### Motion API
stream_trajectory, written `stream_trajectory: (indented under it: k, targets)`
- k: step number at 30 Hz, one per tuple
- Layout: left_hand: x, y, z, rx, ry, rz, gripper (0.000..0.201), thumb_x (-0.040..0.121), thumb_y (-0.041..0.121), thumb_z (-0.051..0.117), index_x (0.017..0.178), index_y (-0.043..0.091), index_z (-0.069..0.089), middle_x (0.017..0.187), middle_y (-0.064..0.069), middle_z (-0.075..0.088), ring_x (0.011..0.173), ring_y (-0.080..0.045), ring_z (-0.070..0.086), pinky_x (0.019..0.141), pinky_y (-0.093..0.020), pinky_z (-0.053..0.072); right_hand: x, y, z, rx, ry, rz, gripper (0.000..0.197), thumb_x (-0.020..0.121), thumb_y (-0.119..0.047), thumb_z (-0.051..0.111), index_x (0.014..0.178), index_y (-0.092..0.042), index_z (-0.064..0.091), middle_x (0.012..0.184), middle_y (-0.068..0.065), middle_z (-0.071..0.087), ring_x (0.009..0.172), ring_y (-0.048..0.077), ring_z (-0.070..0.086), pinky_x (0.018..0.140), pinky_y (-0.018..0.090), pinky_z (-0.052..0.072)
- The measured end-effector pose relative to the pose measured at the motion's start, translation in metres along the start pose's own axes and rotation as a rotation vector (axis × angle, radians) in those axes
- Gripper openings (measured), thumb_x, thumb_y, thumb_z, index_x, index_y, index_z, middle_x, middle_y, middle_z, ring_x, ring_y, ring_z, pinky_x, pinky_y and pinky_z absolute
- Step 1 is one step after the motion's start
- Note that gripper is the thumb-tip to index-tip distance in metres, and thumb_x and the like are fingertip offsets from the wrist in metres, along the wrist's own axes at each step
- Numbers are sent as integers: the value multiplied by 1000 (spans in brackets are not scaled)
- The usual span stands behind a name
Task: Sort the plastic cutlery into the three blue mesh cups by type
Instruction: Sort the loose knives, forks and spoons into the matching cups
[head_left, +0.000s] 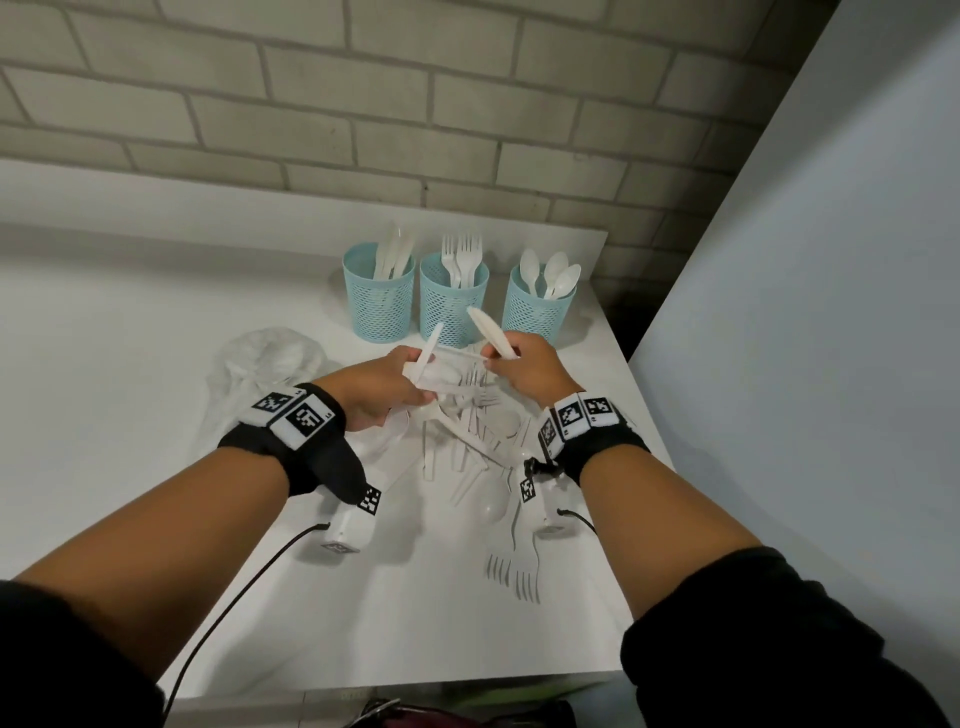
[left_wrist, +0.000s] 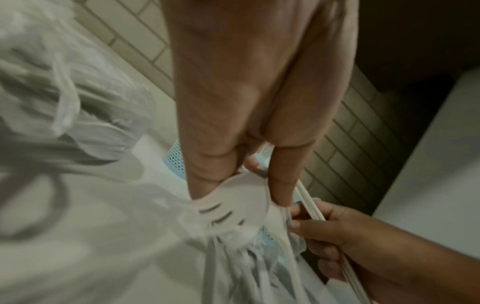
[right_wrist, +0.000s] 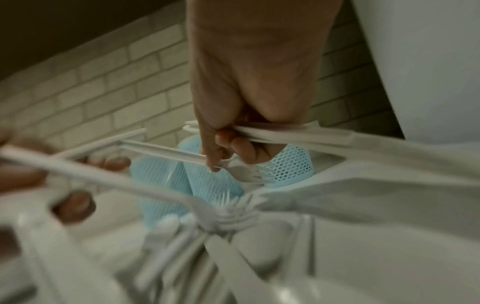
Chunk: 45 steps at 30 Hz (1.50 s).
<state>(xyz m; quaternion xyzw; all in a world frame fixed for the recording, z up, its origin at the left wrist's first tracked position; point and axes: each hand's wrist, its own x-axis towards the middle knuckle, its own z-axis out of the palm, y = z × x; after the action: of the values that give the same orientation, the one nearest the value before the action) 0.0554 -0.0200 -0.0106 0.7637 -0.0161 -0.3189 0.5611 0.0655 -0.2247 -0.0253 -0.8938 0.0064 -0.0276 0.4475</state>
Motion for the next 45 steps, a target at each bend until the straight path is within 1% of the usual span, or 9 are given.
stream_trajectory:
  k: [4,9,15,20,26,32,35,38,45]
  targets:
    - [-2,12,-7,-128,-18,22,24,94,-2,45,91,15,62,93,-7,56,76,-15,47,66,-21,39,7,-12,-12,158,-10,-48,20,83,2,62,84,-18,64,79,-5,63,71,6,57,61,12,42]
    - [2,16,-12,-263,13,33,19,96,2,44,97,7,62,92,-5,59,79,-14,55,65,-18,47,12,-18,-9,6,-44,-26,22,85,0,60,106,-5,65,83,0,62,77,12,58,73,20,45]
    - [11,17,-18,-389,126,135,19,93,15,54,105,2,61,87,-5,62,77,-13,56,75,-23,47,14,-27,-14,382,-132,411,11,94,-11,50,90,-5,59,76,4,59,51,9,46,38,15,39]
    - [15,28,-17,-504,253,194,9,92,16,57,94,11,63,75,-2,65,56,-8,56,60,-19,49,22,-43,-11,701,-361,453,31,101,-24,35,92,-5,58,86,8,68,80,17,62,75,29,52]
    - [25,32,-10,-425,330,256,13,94,22,55,87,15,63,76,-6,55,59,-13,40,49,-17,36,15,-53,-5,741,-647,446,35,100,-32,32,103,-7,56,82,6,74,75,14,72,70,31,58]
    - [34,33,-4,-442,349,234,30,100,30,40,115,9,56,79,-7,54,56,-14,43,45,-20,37,18,-50,4,782,-531,398,15,96,-6,45,96,-3,60,73,3,73,59,6,67,56,17,56]
    - [31,30,1,-598,222,166,35,101,34,35,125,14,50,97,-11,60,72,-21,56,63,-32,49,20,-53,5,925,-420,356,16,96,-2,41,97,-1,57,91,11,72,89,16,69,75,21,56]
    - [29,26,7,-544,107,147,38,101,37,31,129,15,46,95,-14,62,66,-24,61,51,-32,52,20,-58,8,983,-318,257,29,99,0,31,122,11,46,135,23,47,131,32,42,108,36,37]
    - [30,22,19,-532,45,164,39,102,29,34,123,2,53,100,-16,64,74,-23,65,56,-30,56,28,-55,17,673,-156,152,31,96,-13,50,123,-1,57,128,18,57,112,31,58,98,44,46]
